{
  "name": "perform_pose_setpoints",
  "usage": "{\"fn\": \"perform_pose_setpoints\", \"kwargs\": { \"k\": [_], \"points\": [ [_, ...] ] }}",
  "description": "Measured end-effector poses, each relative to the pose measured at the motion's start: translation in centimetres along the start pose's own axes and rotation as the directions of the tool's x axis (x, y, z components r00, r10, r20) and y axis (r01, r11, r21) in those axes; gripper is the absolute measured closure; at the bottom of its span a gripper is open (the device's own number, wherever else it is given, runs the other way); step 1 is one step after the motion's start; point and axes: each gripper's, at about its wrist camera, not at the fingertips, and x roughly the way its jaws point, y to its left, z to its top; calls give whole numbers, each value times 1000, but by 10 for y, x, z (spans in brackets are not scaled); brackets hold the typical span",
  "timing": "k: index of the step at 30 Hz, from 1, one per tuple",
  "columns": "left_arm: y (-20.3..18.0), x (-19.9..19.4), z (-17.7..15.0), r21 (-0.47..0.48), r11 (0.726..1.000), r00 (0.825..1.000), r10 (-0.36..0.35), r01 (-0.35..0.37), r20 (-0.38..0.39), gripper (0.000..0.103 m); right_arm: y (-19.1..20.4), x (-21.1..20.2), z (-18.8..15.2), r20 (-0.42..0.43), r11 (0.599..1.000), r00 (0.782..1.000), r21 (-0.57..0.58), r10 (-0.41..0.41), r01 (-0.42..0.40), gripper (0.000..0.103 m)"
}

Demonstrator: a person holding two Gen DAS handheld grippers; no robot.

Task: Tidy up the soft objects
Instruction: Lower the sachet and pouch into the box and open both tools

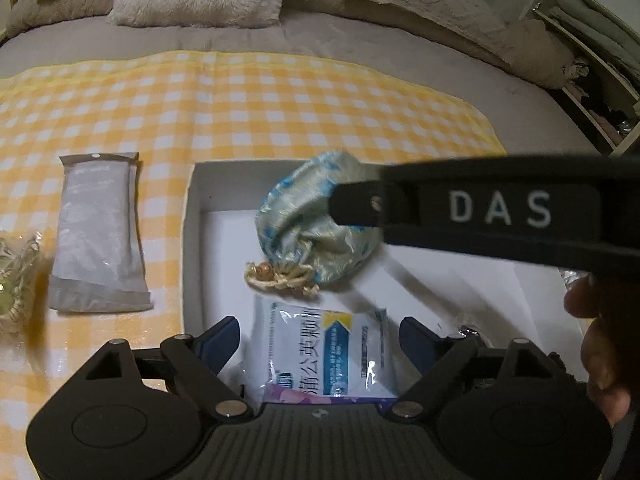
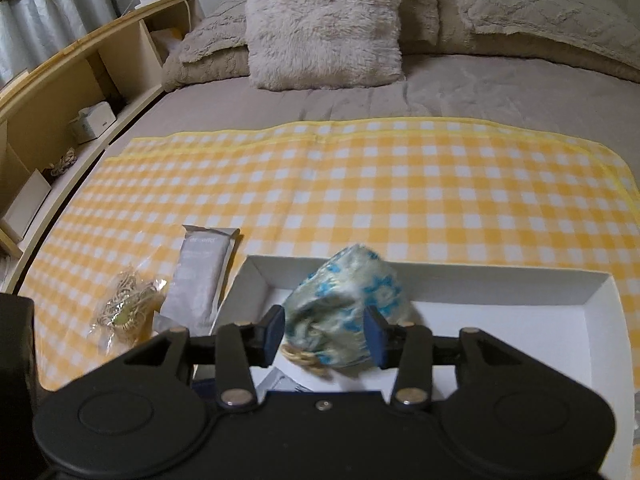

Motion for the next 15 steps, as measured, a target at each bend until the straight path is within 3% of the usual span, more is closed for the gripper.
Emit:
{"fn": "perform_pose_setpoints", "kwargs": {
  "k": [15],
  "points": [
    [-14, -47, -5, 14, 1000, 997, 12, -13, 74, 16, -4, -45, -9, 38, 999, 999, 21, -32, 31, 56]
  ]
}}
